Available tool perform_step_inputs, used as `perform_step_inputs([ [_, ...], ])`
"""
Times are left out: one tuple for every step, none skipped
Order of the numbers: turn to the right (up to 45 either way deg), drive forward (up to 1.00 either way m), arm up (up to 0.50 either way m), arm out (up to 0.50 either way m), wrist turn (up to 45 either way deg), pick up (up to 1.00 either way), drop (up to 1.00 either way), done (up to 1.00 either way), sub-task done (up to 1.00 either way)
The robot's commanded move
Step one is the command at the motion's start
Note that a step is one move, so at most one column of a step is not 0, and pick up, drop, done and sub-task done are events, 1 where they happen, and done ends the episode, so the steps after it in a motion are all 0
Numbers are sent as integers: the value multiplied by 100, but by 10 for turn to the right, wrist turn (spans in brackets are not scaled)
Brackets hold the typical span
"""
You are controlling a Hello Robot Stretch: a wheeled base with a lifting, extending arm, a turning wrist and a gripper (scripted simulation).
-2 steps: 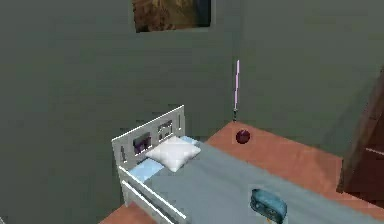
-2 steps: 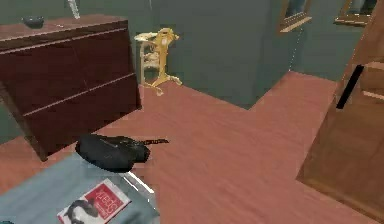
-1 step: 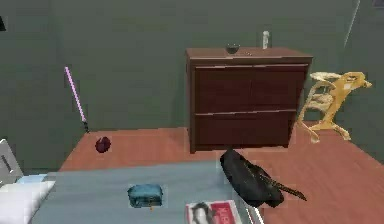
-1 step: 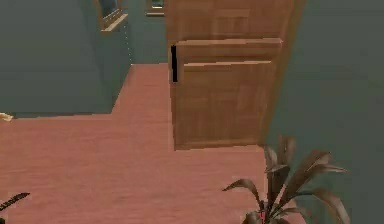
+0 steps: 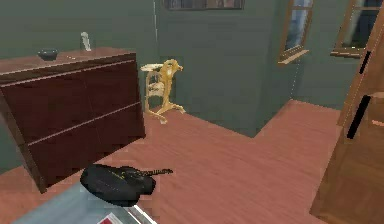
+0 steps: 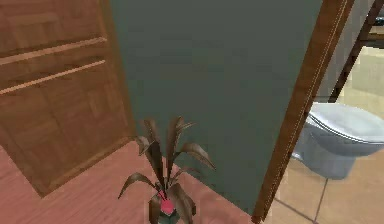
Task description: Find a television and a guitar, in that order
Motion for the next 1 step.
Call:
perform_step_inputs([
  [240,0,0,0,0,0,0,0,0],
])
